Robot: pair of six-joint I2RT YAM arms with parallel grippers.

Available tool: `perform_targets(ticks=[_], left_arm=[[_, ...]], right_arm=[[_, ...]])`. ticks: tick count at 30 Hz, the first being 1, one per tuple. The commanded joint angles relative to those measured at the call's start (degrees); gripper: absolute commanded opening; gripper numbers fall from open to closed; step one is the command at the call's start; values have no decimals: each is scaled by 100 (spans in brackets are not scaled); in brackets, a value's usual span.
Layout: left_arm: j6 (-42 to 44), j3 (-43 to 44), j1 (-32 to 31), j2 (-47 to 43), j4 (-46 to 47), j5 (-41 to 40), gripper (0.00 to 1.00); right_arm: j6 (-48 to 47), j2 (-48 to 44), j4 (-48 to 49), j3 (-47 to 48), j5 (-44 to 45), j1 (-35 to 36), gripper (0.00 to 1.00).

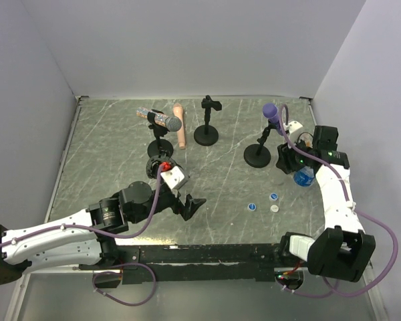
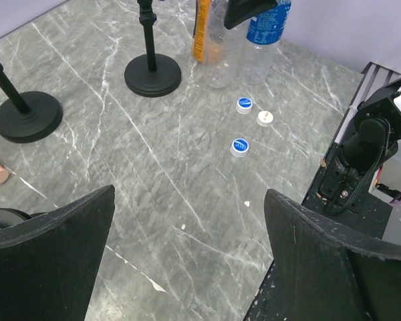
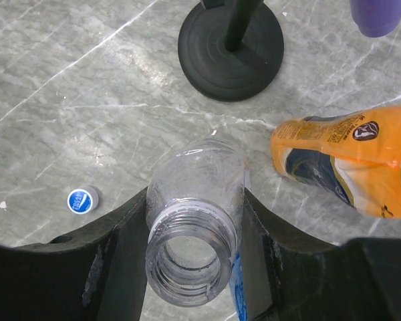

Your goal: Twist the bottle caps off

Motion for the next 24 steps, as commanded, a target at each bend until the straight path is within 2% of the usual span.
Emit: perform_targets(ticks=[1, 10, 24], left_arm=[[-111, -89, 15, -143, 28, -58, 97], [-111, -115, 15, -196, 46, -67, 97], [-102, -72, 15, -205, 37, -14, 97]], right_arm=[[182, 69, 455, -128, 26, -40, 47], [191, 297, 569, -331, 9, -84, 53], [138, -98, 297, -217, -246, -84, 72]])
